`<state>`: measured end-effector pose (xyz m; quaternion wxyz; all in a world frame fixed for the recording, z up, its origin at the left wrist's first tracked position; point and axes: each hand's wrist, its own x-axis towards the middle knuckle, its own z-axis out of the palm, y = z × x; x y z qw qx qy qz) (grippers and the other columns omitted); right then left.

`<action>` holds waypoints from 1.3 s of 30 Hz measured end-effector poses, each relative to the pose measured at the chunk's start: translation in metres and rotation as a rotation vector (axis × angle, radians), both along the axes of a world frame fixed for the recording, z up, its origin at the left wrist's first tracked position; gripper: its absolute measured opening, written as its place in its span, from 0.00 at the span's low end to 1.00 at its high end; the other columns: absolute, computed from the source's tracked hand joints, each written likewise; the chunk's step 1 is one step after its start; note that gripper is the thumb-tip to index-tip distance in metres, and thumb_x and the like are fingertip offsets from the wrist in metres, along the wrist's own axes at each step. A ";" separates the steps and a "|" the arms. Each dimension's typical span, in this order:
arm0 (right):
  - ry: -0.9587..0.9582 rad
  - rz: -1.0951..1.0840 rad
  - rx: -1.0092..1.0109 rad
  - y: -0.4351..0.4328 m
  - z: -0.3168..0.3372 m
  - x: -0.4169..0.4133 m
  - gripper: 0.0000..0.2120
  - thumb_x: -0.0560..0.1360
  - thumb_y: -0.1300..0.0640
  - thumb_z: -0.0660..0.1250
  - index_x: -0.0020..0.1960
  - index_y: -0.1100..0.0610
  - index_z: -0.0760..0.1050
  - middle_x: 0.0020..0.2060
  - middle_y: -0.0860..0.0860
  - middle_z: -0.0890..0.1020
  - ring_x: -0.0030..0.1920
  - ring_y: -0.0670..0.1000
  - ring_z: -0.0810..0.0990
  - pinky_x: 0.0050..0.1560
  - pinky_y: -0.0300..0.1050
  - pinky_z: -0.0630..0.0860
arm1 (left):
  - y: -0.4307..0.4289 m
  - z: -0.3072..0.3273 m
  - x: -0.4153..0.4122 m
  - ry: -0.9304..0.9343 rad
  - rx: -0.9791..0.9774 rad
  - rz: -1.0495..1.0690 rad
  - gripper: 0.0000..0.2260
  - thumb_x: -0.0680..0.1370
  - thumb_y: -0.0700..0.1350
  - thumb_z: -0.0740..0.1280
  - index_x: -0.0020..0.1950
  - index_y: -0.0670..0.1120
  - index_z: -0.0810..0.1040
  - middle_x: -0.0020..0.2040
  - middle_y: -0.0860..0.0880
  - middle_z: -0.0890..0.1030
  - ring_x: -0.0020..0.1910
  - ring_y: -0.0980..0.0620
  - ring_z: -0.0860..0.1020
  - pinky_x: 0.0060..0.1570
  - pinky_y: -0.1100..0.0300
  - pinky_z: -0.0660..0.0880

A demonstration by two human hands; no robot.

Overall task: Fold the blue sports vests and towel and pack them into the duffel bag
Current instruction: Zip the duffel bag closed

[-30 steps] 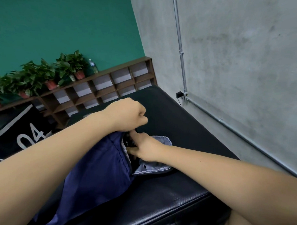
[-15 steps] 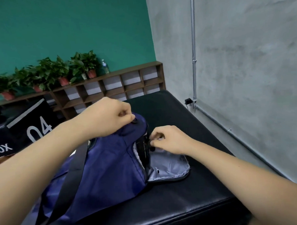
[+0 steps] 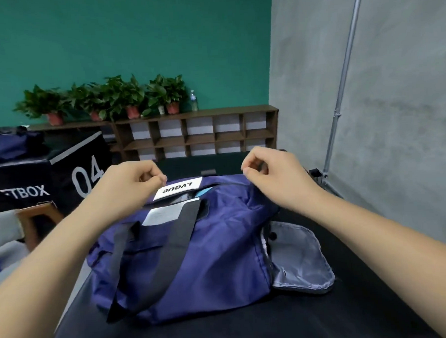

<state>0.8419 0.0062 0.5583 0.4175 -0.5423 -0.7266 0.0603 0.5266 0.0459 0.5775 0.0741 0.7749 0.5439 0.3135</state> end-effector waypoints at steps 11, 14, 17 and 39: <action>-0.362 0.194 -0.146 0.056 0.033 -0.122 0.06 0.78 0.55 0.68 0.44 0.49 0.81 0.38 0.43 0.84 0.40 0.43 0.81 0.40 0.38 0.76 | 0.047 -0.047 -0.111 -0.416 -0.123 0.283 0.07 0.80 0.50 0.70 0.45 0.50 0.83 0.43 0.51 0.85 0.44 0.48 0.82 0.42 0.55 0.74; -0.429 0.217 -0.179 0.077 0.033 -0.159 0.05 0.78 0.53 0.68 0.44 0.48 0.81 0.38 0.43 0.84 0.40 0.43 0.81 0.42 0.43 0.79 | 0.062 -0.070 -0.132 -0.481 -0.174 0.346 0.06 0.79 0.50 0.70 0.46 0.49 0.82 0.46 0.52 0.85 0.47 0.49 0.81 0.45 0.54 0.74; -0.497 0.240 -0.220 0.096 0.028 -0.197 0.05 0.79 0.51 0.69 0.44 0.48 0.80 0.40 0.43 0.83 0.43 0.43 0.81 0.44 0.45 0.79 | 0.074 -0.089 -0.147 -0.499 -0.299 0.366 0.12 0.81 0.53 0.70 0.46 0.46 0.80 0.45 0.51 0.83 0.45 0.48 0.79 0.41 0.54 0.70; -0.386 0.115 -0.541 0.137 -0.039 -0.322 0.15 0.77 0.51 0.71 0.40 0.62 0.86 0.28 0.51 0.85 0.27 0.51 0.77 0.34 0.47 0.79 | 0.089 -0.118 -0.147 -0.643 -0.391 0.303 0.13 0.84 0.47 0.69 0.41 0.45 0.75 0.37 0.46 0.77 0.38 0.48 0.71 0.38 0.54 0.65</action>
